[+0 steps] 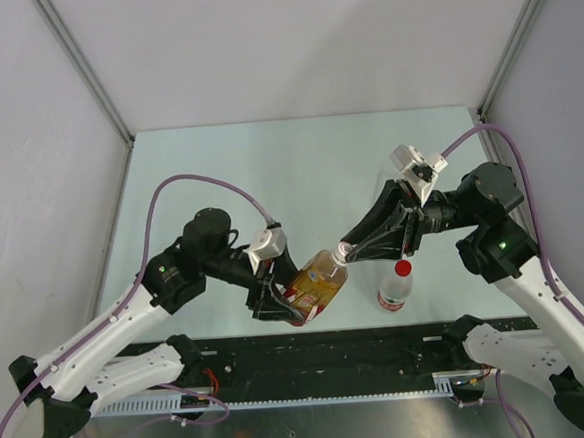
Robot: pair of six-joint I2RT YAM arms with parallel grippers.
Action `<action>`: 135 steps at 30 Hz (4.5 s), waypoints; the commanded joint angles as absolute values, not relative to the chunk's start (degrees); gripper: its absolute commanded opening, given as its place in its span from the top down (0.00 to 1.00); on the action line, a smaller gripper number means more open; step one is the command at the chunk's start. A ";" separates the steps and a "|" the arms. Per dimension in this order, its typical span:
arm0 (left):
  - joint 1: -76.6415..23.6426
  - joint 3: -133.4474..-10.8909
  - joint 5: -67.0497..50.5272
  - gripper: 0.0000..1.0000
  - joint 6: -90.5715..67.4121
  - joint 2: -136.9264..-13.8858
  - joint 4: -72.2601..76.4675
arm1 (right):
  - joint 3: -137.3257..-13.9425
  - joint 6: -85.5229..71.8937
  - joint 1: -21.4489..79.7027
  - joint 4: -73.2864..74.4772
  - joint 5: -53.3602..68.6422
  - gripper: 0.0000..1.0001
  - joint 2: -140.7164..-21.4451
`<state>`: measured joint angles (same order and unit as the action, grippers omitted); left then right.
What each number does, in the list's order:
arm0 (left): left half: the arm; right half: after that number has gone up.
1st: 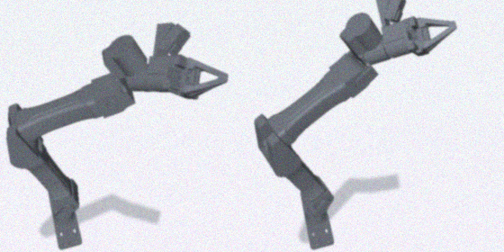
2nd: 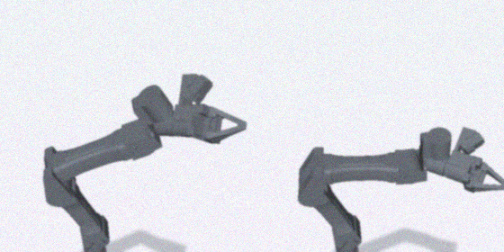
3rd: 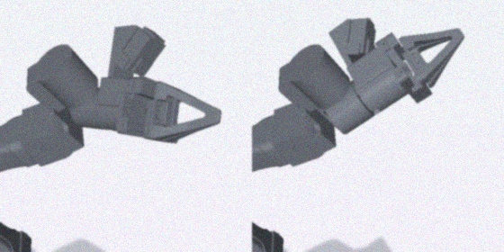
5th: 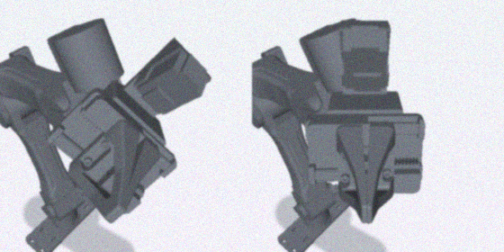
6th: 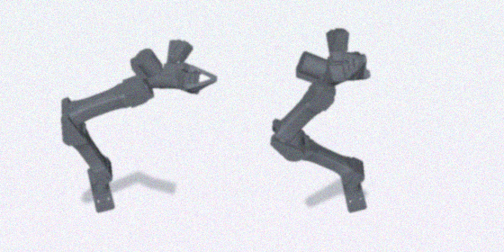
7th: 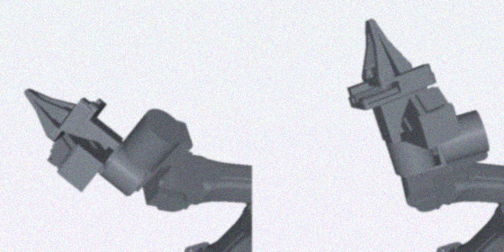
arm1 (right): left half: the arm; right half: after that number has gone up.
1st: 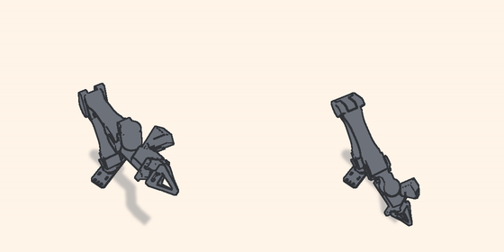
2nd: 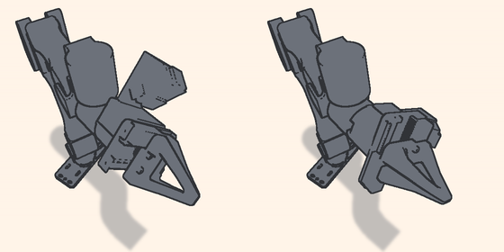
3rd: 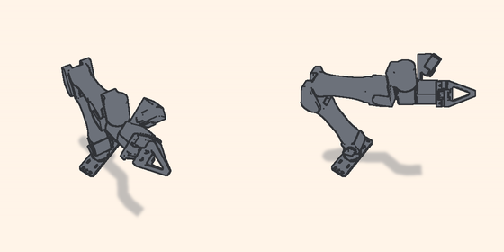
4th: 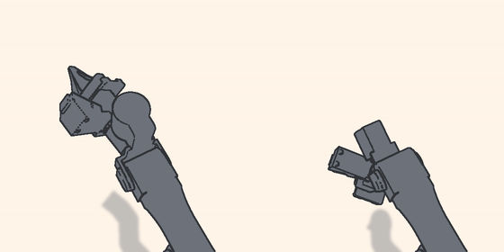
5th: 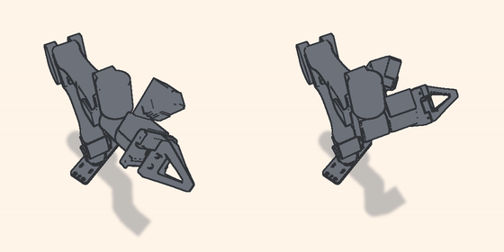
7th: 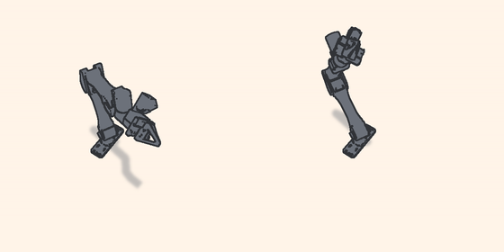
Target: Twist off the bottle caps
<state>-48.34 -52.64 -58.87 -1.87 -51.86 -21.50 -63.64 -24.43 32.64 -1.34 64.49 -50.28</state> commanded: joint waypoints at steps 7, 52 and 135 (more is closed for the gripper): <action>-49.05 -53.31 -68.15 1.00 2.15 -49.96 -21.96 | -65.04 -24.54 31.82 -7.81 62.47 0.99 -49.82; -44.74 -46.14 -29.32 1.00 1.77 -44.04 -21.90 | -65.05 -22.85 27.78 0.60 43.14 0.11 -49.42; -43.53 -45.72 -13.15 0.00 1.04 -35.69 -21.22 | -65.04 -20.81 39.15 19.38 20.87 1.00 -62.92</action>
<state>-44.71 -43.24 -14.66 0.97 -37.98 -23.53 -63.13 -22.22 37.65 17.28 27.81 -65.67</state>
